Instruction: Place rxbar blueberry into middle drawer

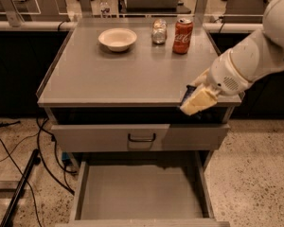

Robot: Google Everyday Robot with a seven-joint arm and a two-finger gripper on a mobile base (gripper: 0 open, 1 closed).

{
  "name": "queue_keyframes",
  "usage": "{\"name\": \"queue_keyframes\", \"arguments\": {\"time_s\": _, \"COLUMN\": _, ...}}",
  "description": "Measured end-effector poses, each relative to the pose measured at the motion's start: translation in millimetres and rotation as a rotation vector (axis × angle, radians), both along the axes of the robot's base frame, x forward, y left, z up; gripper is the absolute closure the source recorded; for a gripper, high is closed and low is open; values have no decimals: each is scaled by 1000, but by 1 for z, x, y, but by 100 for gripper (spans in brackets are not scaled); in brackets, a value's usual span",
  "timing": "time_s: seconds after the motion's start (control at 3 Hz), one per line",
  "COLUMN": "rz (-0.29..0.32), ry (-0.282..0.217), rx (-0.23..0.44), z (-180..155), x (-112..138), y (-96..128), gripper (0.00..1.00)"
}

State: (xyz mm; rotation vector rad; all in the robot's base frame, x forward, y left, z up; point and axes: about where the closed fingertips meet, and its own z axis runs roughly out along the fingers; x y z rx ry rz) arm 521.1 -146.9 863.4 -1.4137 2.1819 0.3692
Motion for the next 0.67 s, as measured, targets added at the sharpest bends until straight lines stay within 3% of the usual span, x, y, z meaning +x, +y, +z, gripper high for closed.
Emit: {"name": "queue_keyframes", "arguments": {"time_s": 0.67, "rz": 40, "ry": 86, "rx": 32, "z": -57, "x": -62, "y": -6, "gripper": 100}}
